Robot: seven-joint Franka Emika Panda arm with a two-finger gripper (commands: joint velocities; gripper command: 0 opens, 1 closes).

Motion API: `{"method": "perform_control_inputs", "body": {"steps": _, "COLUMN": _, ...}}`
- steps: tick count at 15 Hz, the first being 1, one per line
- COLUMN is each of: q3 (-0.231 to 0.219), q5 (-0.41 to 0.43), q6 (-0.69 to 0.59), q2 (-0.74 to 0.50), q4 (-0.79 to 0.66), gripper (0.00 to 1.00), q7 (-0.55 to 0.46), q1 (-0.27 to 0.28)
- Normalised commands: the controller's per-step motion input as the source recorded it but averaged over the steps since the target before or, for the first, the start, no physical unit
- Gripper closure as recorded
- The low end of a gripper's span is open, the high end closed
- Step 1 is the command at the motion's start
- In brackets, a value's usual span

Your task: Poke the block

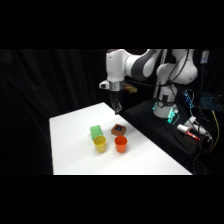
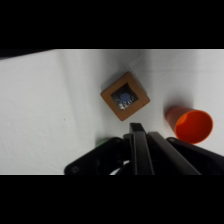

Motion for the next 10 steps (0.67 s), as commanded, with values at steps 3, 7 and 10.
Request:
{"method": "perform_control_inputs", "body": {"steps": 3, "q3": 0.036, "q5": -0.167, "q6": 0.34, "q2": 0.07, "q4": -0.13, "gripper": 1.0, "q7": 0.22, "q1": -0.03}}
{"method": "perform_control_inputs", "body": {"steps": 7, "q3": 0.027, "q5": -0.152, "q6": 0.29, "q2": 0.13, "q4": -0.1, "gripper": 1.0, "q7": 0.2, "q1": -0.015}}
{"method": "perform_control_inputs", "body": {"steps": 10, "q3": 0.011, "q5": -0.13, "q6": 0.27, "q2": 0.13, "q4": -0.08, "gripper": 1.0, "q7": 0.18, "q1": 0.014}}
